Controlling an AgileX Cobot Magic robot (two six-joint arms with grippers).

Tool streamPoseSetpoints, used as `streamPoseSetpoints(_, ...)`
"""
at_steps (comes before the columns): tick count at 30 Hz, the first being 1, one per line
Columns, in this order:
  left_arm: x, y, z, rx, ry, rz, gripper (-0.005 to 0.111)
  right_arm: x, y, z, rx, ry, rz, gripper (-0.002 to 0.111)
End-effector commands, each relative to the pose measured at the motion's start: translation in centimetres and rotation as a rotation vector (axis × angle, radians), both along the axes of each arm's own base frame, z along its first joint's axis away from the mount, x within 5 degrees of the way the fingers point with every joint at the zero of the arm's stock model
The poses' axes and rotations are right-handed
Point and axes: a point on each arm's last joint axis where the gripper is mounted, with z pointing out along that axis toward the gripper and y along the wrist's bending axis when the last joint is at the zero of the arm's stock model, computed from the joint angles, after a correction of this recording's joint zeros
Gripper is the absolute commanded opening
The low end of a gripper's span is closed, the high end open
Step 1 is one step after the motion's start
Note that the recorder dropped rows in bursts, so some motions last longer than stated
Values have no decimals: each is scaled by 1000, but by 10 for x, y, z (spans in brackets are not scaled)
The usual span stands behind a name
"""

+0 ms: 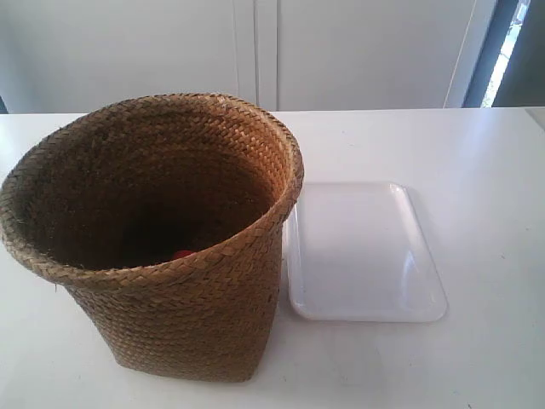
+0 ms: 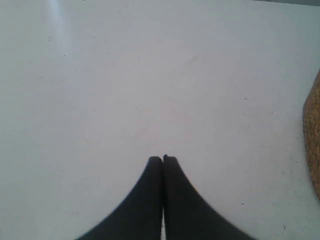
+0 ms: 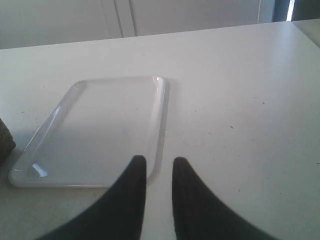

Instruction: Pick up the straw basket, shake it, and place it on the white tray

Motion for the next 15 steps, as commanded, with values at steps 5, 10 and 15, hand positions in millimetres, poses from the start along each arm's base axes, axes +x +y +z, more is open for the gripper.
streamPoseSetpoints(5, 1, 1, 1, 70, -20, -12, 0, 0, -1, 1, -20, -25, -7, 19)
streamPoseSetpoints(10, 4, 3, 15, 123, -174, 1, 0, 1, -3, 3, -99, -43, -13, 19)
streamPoseSetpoints(15, 5, 4, 30, 152, -329, 18, 0, 1, -3, 3, -101, -47, -13, 19)
